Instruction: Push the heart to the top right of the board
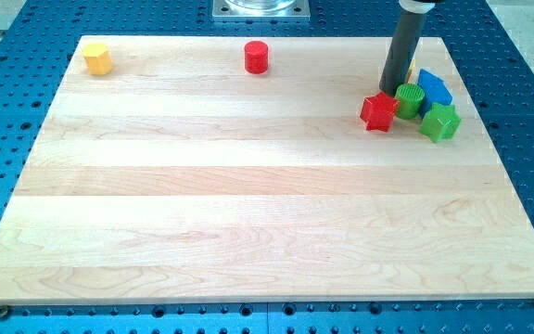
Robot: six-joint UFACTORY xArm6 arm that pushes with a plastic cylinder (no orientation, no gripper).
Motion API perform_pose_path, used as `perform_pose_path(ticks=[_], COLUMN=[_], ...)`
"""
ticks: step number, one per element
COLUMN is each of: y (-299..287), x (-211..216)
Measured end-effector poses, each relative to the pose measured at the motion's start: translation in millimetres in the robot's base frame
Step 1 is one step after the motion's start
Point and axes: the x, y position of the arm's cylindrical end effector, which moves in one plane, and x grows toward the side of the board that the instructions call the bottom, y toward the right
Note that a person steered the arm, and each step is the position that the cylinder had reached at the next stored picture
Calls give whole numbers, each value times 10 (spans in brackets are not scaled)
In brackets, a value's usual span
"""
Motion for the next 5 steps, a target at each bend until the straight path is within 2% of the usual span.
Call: perform_pose_path(ticks=[2, 3, 5], y=[110, 112, -22], x=[-192, -531, -588])
